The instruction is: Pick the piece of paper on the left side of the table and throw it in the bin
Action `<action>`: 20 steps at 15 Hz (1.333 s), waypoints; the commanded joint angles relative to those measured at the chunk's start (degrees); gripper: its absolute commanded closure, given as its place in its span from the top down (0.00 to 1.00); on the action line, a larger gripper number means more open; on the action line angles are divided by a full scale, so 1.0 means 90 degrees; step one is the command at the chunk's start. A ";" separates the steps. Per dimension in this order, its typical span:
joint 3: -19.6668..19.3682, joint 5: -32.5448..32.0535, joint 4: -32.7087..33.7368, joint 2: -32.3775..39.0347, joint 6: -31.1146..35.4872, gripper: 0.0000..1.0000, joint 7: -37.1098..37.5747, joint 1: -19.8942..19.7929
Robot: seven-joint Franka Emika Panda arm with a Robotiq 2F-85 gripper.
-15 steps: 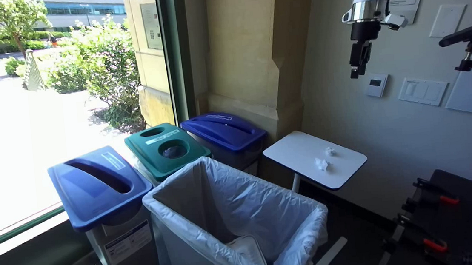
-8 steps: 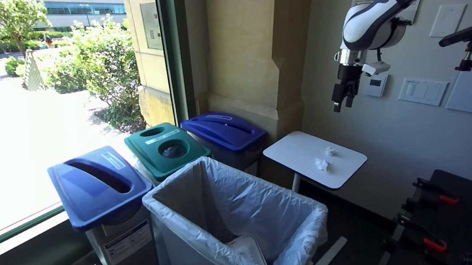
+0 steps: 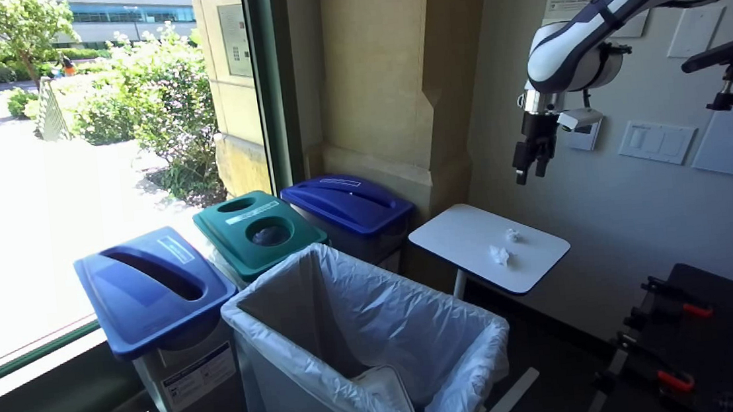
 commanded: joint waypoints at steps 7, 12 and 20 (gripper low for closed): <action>0.0565 0.0880 0.0076 0.1417 0.1655 1.00 0.0334 -0.0418; 0.0813 0.0942 0.0381 0.2474 0.2581 1.00 0.0948 -0.0566; 0.0870 0.0878 0.1269 0.3699 0.3052 1.00 0.1634 -0.0826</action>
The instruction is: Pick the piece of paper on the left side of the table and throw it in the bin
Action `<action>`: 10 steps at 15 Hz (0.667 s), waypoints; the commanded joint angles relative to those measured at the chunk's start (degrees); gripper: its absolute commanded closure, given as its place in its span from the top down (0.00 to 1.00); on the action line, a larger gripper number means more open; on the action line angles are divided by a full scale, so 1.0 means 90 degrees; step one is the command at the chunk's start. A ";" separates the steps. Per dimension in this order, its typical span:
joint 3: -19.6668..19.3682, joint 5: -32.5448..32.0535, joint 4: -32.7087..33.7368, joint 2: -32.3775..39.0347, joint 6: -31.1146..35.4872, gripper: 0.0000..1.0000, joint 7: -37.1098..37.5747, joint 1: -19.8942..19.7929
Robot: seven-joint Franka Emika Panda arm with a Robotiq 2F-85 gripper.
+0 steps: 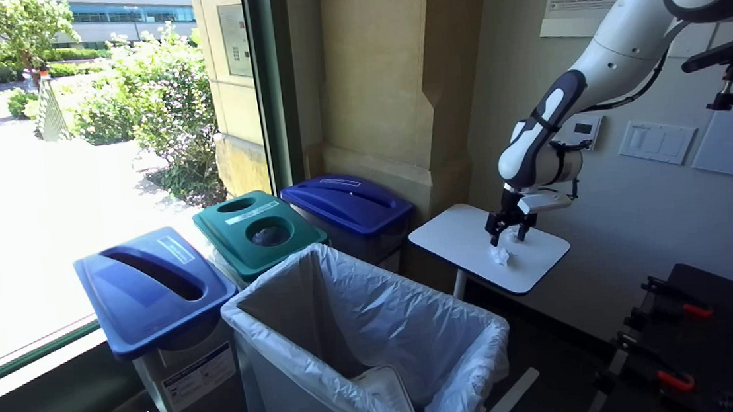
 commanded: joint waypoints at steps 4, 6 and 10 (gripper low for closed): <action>0.0155 -0.0035 0.0899 0.0853 0.0100 1.00 0.0314 -0.0256; 0.0170 -0.0032 0.1061 0.1013 0.0111 0.72 0.0338 -0.0281; 0.0168 -0.0036 0.1271 0.1183 0.0088 0.41 0.0396 -0.0287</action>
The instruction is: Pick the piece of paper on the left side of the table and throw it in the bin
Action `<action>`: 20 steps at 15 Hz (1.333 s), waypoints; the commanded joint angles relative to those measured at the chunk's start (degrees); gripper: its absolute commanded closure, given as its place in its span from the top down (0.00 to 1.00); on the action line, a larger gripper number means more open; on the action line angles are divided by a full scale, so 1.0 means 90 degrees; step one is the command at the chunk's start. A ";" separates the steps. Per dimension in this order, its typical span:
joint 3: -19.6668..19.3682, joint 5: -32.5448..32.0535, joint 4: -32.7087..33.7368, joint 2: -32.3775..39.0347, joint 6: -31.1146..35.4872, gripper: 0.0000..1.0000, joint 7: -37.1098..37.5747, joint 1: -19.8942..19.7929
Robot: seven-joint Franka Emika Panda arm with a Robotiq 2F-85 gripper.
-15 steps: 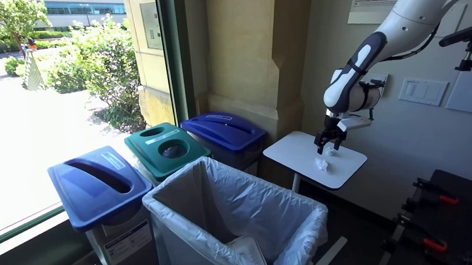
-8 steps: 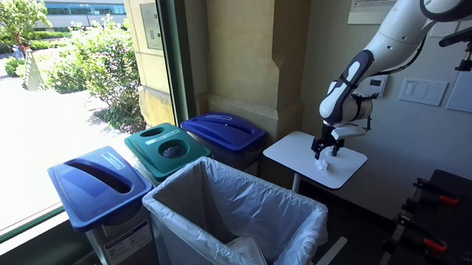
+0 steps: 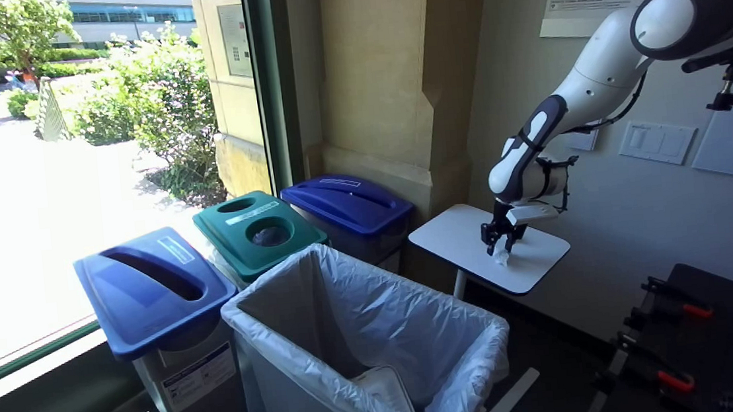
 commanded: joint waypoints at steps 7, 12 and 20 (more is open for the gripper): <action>0.0087 -0.0064 0.0233 0.0042 0.0073 0.00 0.0169 -0.0033; 0.0293 -0.0178 -0.0249 -0.0590 0.0239 0.01 -0.0083 0.0052; 0.1039 -0.1077 -0.1258 -0.2470 0.0182 0.01 -0.0622 0.0893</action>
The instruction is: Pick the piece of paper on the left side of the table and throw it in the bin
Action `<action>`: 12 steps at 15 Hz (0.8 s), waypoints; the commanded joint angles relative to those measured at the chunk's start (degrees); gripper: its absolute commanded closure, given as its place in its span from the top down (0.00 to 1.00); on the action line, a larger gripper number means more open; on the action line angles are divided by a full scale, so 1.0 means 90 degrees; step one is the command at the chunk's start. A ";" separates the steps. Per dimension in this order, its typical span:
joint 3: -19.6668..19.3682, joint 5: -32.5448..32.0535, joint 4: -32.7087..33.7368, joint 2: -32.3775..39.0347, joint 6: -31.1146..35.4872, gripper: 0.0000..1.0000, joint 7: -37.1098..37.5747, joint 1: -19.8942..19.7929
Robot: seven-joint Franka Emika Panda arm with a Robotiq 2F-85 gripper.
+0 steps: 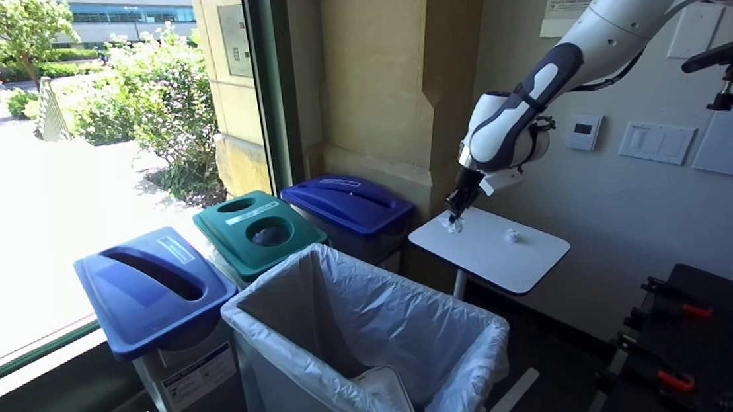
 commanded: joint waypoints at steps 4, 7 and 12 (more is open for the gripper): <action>0.0811 -0.0366 -0.0641 -0.1242 -0.0488 0.01 -0.0489 0.0820; 0.1074 -0.0567 -0.0247 -0.1062 -0.0705 0.01 -0.0733 0.1283; 0.1168 -0.1215 0.0167 -0.0597 -0.0426 0.01 -0.1062 0.1985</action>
